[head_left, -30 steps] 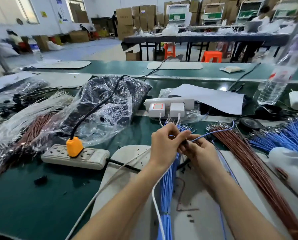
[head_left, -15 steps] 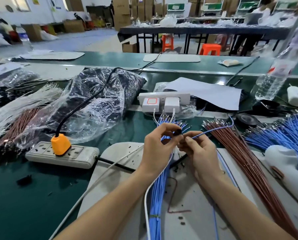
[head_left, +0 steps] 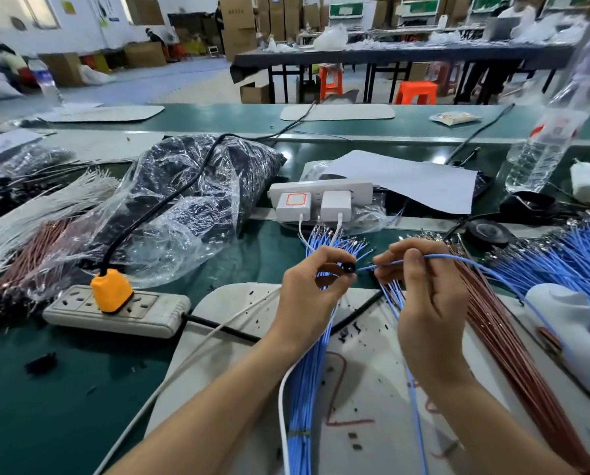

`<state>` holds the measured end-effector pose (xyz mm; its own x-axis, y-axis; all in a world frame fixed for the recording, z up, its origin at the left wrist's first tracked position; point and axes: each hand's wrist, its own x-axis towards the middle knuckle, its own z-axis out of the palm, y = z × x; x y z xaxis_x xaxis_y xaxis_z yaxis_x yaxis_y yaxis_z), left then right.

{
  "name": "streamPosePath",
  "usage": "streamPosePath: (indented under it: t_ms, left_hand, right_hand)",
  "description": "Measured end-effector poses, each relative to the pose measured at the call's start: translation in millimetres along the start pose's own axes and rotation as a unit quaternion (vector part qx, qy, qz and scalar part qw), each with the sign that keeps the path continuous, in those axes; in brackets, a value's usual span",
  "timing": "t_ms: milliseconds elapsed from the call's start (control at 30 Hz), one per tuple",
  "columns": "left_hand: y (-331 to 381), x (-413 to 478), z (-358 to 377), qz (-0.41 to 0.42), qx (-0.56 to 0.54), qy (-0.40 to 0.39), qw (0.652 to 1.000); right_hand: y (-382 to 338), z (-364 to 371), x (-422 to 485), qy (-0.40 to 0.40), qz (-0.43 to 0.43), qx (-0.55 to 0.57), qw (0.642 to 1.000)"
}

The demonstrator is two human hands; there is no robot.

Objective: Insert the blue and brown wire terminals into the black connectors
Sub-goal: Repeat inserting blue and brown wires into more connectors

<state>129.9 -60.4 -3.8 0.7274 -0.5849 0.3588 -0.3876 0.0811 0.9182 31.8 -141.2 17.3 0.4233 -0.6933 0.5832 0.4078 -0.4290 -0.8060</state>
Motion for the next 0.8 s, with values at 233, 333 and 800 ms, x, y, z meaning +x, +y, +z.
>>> streamPosePath:
  t_ms: [233, 333, 800]
  left_hand:
    - [-0.9, 0.3, -1.0, -0.022, 0.019, -0.006, 1.0]
    - [0.5, 0.8, -0.7, -0.03, 0.021, -0.007, 0.999]
    - [0.0, 0.5, -0.5, -0.007, 0.031, -0.021, 0.999]
  right_hand:
    - [-4.6, -0.7, -1.1, 0.004, -0.024, -0.003, 1.0]
    - [-5.5, -1.9, -0.6, 0.004, -0.032, -0.001, 0.999]
    - [2.4, -2.4, -1.5, -0.025, -0.055, -0.052, 0.997]
